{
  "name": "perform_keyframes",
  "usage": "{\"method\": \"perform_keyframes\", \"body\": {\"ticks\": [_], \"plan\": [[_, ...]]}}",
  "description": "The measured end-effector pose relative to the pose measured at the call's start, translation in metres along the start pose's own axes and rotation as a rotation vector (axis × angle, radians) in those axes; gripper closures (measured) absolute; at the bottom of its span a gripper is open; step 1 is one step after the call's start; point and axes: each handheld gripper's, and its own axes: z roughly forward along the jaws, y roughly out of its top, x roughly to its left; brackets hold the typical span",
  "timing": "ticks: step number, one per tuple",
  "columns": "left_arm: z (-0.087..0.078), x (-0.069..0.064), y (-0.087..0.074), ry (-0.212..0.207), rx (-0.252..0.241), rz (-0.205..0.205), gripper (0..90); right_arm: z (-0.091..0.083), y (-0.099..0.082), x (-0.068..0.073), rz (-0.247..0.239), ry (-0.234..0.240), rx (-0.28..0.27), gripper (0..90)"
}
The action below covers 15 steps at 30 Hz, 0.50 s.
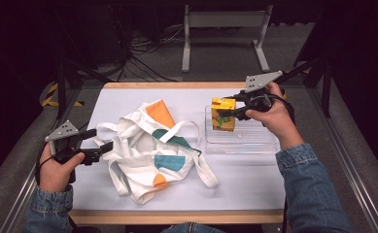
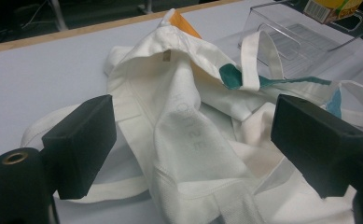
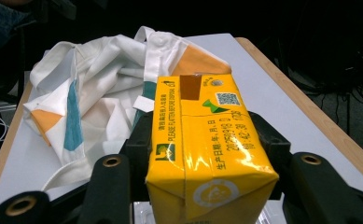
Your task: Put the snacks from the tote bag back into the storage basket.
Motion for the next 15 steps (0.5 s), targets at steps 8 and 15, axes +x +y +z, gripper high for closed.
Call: {"method": "perform_keyframes", "body": {"ticks": [8, 15], "plan": [[-0.001, 0.000, 0.000, 0.004, -0.001, 0.000, 14.8, 0.005, -0.010, -0.001, -0.003, 0.016, 0.008, 52.2], [-0.002, 0.000, -0.002, 0.008, 0.005, -0.003, 14.8, 0.009, -0.018, -0.002, 0.006, 0.029, 0.021, 52.2]]}}
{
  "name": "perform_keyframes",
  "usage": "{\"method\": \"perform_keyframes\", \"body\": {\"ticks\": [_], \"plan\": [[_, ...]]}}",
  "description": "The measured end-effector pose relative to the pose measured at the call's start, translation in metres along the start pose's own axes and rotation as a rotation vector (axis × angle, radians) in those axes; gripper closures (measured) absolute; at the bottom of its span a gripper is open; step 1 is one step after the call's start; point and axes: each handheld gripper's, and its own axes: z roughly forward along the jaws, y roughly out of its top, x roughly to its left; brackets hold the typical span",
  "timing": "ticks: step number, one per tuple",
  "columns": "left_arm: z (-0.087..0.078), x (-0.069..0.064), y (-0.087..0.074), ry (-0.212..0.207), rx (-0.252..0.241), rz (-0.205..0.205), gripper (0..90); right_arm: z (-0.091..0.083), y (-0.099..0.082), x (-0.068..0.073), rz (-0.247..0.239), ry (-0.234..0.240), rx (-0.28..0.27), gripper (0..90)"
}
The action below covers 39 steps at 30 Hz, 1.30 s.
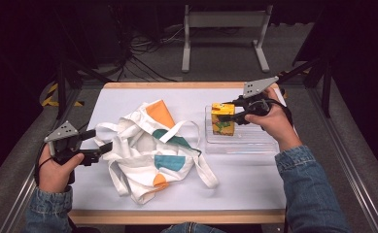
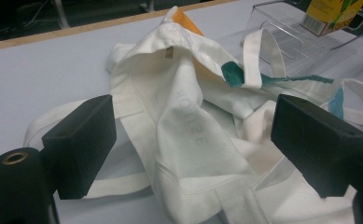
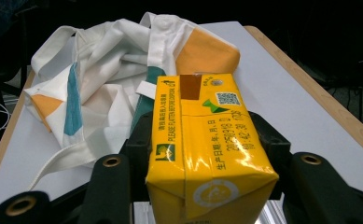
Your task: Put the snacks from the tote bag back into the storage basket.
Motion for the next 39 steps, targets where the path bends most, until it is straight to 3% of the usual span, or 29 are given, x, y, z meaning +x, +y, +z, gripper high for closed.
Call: {"method": "perform_keyframes", "body": {"ticks": [22, 39], "plan": [[-0.008, -0.001, -0.007, 0.022, 0.003, -0.017, 14.8, 0.019, -0.023, -0.003, -0.004, 0.041, 0.082, 52.2], [-0.008, 0.000, -0.007, 0.021, 0.002, -0.017, 14.6, 0.028, -0.026, 0.000, -0.025, 0.080, 0.127, 52.1]]}}
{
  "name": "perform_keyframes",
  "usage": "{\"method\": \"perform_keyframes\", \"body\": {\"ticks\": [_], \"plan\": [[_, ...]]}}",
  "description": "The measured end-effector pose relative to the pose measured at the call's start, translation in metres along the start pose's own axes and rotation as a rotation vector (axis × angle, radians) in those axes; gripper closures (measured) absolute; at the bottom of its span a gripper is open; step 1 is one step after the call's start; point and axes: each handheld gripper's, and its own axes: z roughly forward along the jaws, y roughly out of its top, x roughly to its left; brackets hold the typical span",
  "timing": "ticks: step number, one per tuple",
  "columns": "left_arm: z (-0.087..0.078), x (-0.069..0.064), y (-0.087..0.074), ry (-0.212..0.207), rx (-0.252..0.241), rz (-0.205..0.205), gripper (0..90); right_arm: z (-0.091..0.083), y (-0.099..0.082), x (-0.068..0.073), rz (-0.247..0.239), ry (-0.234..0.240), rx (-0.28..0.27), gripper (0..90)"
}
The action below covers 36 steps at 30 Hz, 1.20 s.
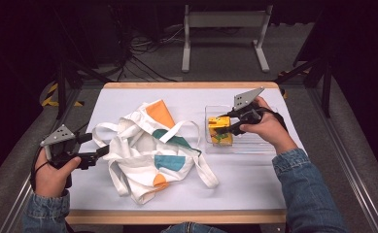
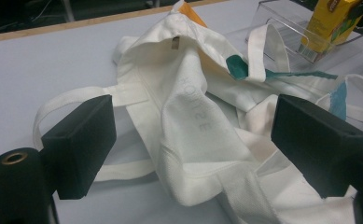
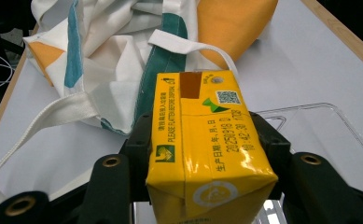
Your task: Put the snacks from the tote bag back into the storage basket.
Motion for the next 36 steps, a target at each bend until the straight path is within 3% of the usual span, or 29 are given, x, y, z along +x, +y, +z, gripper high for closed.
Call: {"method": "perform_keyframes", "body": {"ticks": [17, 36], "plan": [[0.005, 0.001, 0.002, -0.011, 0.005, 0.001, 14.6, 0.007, -0.004, 0.003, -0.005, 0.033, 0.051, 51.9], [0.008, 0.001, 0.002, -0.013, 0.008, 0.002, 14.5, 0.003, -0.015, 0.001, -0.002, 0.057, 0.082, 51.4]]}}
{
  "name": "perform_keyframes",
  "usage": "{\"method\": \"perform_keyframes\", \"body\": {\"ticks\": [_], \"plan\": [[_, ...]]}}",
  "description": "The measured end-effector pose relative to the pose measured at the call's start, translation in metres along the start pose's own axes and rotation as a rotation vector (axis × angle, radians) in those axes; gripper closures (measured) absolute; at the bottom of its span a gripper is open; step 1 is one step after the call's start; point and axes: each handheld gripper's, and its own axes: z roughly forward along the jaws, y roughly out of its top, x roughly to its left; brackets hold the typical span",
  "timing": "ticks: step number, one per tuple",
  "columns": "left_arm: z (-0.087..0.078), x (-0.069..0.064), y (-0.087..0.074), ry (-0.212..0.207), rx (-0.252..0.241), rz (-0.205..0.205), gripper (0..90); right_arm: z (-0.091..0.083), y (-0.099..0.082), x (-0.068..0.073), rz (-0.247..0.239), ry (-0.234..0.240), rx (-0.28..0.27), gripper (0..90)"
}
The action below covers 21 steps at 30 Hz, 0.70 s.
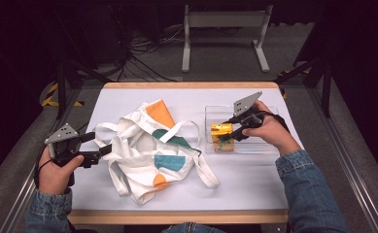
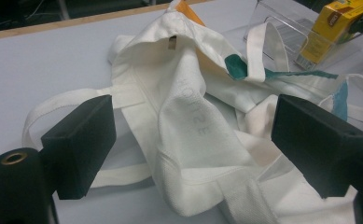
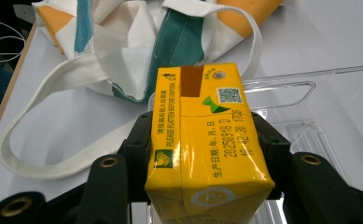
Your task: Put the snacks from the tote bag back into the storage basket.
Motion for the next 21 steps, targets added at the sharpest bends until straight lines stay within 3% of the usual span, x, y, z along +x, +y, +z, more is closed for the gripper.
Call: {"method": "perform_keyframes", "body": {"ticks": [21], "plan": [[0.0035, -0.0020, -0.0001, -0.004, 0.007, 0.000, 14.3, -0.0087, -0.0073, 0.0019, 0.014, -0.001, 0.043, 50.3]]}}
